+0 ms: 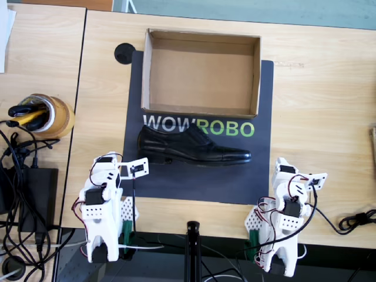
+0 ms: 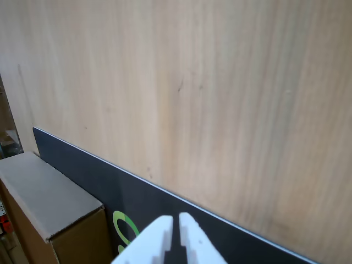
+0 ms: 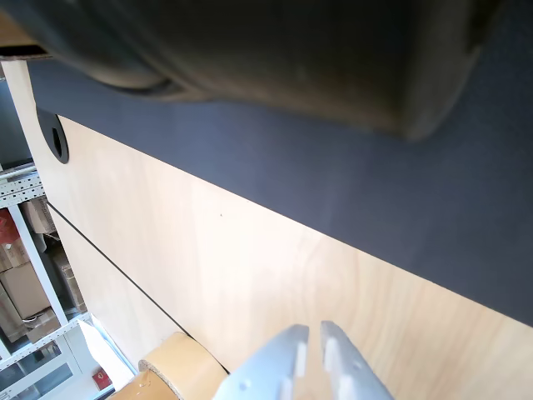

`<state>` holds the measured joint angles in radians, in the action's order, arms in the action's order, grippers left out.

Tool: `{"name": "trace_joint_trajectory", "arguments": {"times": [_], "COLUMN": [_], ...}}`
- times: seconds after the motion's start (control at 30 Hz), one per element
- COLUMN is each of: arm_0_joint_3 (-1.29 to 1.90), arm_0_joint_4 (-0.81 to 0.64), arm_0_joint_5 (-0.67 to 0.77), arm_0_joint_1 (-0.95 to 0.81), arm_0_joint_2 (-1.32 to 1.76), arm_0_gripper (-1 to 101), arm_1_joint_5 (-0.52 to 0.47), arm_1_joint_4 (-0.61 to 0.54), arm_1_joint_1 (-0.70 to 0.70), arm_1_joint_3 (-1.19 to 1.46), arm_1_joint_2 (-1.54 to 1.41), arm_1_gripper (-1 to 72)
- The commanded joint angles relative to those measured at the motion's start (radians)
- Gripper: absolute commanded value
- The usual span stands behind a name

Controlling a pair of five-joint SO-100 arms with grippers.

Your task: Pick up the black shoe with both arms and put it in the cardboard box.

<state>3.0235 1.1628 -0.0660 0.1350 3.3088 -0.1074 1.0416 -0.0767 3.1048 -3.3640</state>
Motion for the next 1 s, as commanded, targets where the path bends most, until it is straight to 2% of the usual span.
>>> {"name": "trace_joint_trajectory", "arguments": {"times": [0.0,0.97], "arm_0_joint_3": [0.018,0.021], "arm_0_joint_4": [-0.026,-0.038], "arm_0_joint_5": [-0.058,-0.069], "arm_0_joint_1": [0.058,0.058], "arm_0_joint_2": [0.018,0.018], "arm_0_gripper": [0,0], "arm_1_joint_5": [-0.048,-0.071], "arm_1_joint_4": [-0.034,-0.041], "arm_1_joint_1": [-0.057,-0.048], "arm_1_joint_3": [0.025,0.018], "arm_1_joint_2": [-0.044,-0.044], "arm_1_gripper": [-0.1,-0.1]}}
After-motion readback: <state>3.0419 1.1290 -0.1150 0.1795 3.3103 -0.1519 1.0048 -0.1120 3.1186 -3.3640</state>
